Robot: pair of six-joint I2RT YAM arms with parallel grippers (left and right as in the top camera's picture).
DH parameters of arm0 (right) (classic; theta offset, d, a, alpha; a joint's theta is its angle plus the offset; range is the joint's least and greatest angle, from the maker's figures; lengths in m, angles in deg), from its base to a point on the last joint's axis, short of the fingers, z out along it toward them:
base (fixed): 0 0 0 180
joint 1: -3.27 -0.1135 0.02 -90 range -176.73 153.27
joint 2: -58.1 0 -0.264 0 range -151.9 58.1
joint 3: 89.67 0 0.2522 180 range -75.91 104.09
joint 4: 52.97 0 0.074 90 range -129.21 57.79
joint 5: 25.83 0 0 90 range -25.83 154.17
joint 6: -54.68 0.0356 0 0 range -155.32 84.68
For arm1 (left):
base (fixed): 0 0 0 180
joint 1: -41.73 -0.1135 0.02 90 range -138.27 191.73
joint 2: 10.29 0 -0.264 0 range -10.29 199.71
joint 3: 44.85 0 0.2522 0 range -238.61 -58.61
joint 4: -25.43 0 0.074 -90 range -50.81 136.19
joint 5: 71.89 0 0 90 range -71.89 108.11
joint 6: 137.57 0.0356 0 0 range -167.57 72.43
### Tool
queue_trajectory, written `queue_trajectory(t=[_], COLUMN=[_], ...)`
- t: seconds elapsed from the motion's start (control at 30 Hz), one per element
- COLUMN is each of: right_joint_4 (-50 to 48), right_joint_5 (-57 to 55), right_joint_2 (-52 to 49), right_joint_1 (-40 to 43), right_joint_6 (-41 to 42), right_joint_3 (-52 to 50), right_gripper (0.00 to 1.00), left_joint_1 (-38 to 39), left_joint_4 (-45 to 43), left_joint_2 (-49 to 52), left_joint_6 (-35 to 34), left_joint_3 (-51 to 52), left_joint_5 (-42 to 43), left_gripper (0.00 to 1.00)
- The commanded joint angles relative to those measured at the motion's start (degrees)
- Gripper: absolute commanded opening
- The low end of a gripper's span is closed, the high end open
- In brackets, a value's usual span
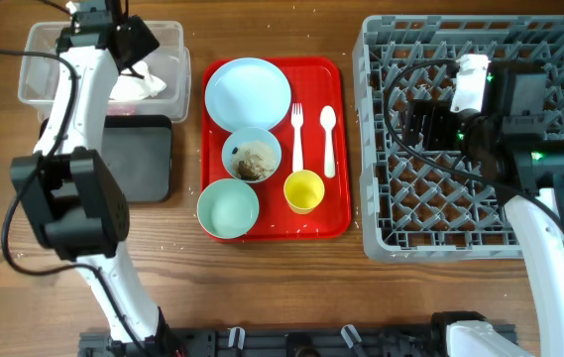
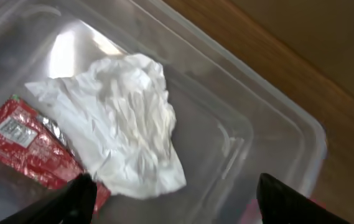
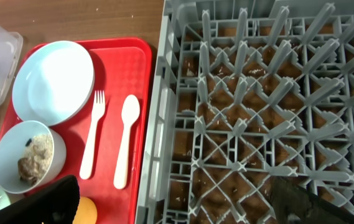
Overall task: Sort waste into correct bins and load items into the dishwasher rack
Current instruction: 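Carry the wrapper and tissue left and drop them into the clear bin, then move the left gripper to the rice bowl and grasp its rim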
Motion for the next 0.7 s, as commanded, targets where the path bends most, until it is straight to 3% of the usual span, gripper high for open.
queue_trajectory(t=[0.0,0.1,0.17,0.27,0.4,0.5,0.67], right_joint_4=[-0.09,-0.11,-0.11,-0.59,-0.72,-0.39,0.02], right_joint_5=[0.57,0.57,0.59,0.57,0.59,0.59,0.59], right_joint_2=[-0.63,-0.63,-0.63,-0.63,-0.63,-0.63,-0.63], right_joint_1=[-0.22,-0.24,-0.24,-0.24,-0.24,-0.24,-0.24], right_joint_6=[1.05,1.05,1.07,2.36,4.00,4.00,4.02], right_joint_3=[0.68,0.68,0.68,0.68,0.68,0.66,0.66], right_gripper=[1.00,1.00,1.00,1.00,1.00,1.00,0.99], left_joint_1=[0.90,4.31,7.98,14.56,23.91,27.19,31.56], left_joint_4=[6.54,16.28,22.77,25.97,21.53,18.95,12.41], left_joint_2=[-11.91,-15.69,-15.50,-14.60,-13.14,-10.78,-5.64], left_joint_6=[2.99,2.95,2.93,2.97,2.71,1.55,1.05], left_joint_3=[-0.83,-0.83,-0.70,1.46,7.80,10.54,13.51], left_joint_5=[10.01,11.02,16.33,18.40,17.94,15.56,13.44], left_gripper=[0.83,0.81,0.77,0.76,0.73,0.65,0.63])
